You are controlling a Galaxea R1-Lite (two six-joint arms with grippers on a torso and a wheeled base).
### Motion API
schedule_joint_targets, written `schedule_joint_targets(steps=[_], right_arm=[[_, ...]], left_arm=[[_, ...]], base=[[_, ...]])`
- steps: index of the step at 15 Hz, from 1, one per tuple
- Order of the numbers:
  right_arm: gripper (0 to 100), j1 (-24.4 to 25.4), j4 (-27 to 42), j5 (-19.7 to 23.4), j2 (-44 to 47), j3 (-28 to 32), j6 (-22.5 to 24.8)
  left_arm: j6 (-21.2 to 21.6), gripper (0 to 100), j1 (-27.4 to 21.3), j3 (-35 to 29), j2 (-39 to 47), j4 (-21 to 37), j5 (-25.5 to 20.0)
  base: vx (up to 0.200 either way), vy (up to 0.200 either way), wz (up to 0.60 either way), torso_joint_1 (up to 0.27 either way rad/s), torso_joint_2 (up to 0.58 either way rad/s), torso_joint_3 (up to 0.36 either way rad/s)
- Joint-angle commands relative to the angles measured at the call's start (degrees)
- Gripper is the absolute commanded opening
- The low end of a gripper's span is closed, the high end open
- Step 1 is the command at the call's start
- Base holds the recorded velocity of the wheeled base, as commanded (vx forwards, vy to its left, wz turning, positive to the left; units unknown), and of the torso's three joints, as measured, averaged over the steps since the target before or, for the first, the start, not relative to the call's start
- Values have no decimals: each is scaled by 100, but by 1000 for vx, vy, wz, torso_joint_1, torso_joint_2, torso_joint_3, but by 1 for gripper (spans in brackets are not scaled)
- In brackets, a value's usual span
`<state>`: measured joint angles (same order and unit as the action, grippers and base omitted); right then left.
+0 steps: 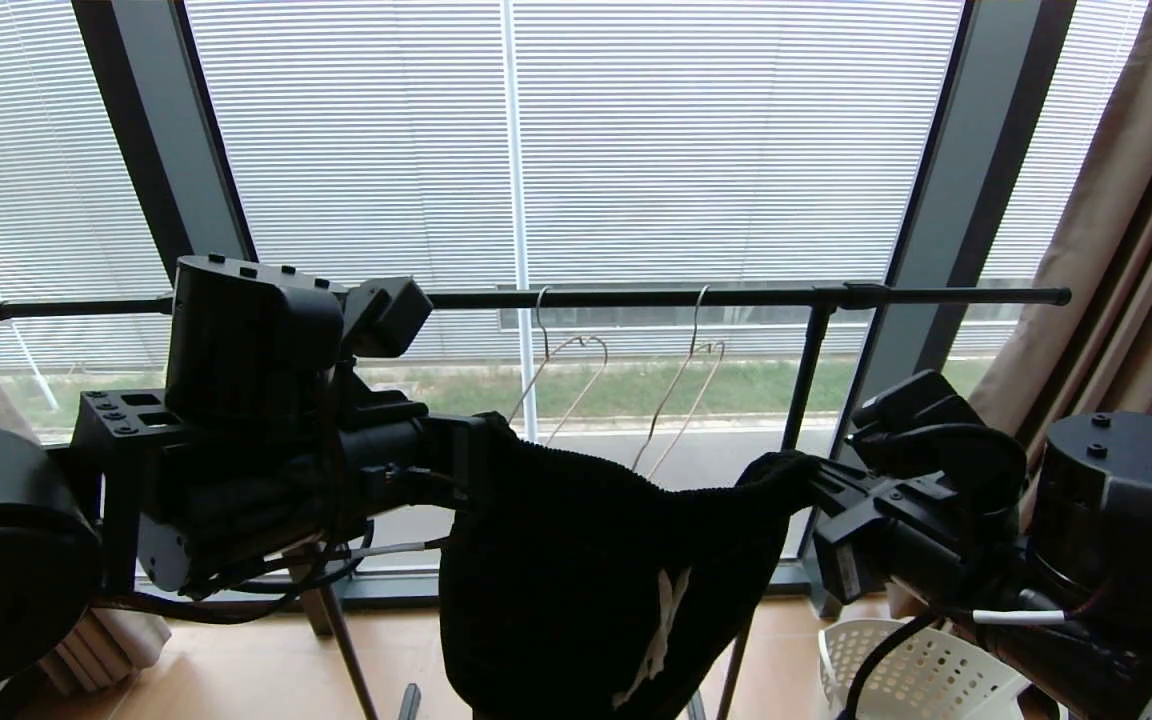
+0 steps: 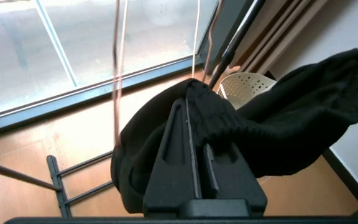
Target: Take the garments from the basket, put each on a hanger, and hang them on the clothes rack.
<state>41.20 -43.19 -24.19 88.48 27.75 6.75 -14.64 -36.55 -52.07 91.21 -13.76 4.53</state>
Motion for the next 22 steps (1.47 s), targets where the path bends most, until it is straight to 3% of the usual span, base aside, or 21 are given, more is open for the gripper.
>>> schedule_joint_targets(steps=[1, 5, 6, 9, 11, 14, 15, 17, 19, 22], right_arm=[[0, 2, 4, 2, -6, -173, 1], [0, 2, -242, 37, -94, -771, 1], [100, 2, -436, 37, -68, -1017, 1], [100, 10, -761, 257, 55, -1527, 45], [100, 2, -787, 933, 29, -1764, 300], [100, 2, -796, 1557, 55, -1957, 959], [100, 2, -796, 1680, 55, -1966, 1074], [100, 2, -858, 2348, 117, -1755, 1337], [100, 2, -1262, 2612, 284, -1500, 1320], [100, 10, -1921, 2638, 600, -1280, 1311]], left_arm=[[-4, 0, -2, -128, 125, -4, 4], [172, 0, -72, -577, 160, 5, 21], [216, 0, -107, -682, 178, 5, 21], [225, 0, -248, -858, 310, 5, 47], [225, 0, -265, -1078, 415, 14, 56], [234, 0, -256, -1376, 652, 40, 364], [234, 0, -248, -1447, 688, 40, 425], [225, 0, -212, -1535, 767, 40, 505], [234, 0, -248, -1376, 740, 40, 592], [383, 0, -450, -770, 283, 14, 918]], base=[[0, 0, 0, 0, 0, 0], [0, 0, 0, 0, 0, 0], [0, 0, 0, 0, 0, 0], [0, 0, 0, 0, 0, 0], [0, 0, 0, 0, 0, 0], [0, 0, 0, 0, 0, 0], [0, 0, 0, 0, 0, 0], [0, 0, 0, 0, 0, 0], [0, 0, 0, 0, 0, 0], [0, 0, 0, 0, 0, 0]])
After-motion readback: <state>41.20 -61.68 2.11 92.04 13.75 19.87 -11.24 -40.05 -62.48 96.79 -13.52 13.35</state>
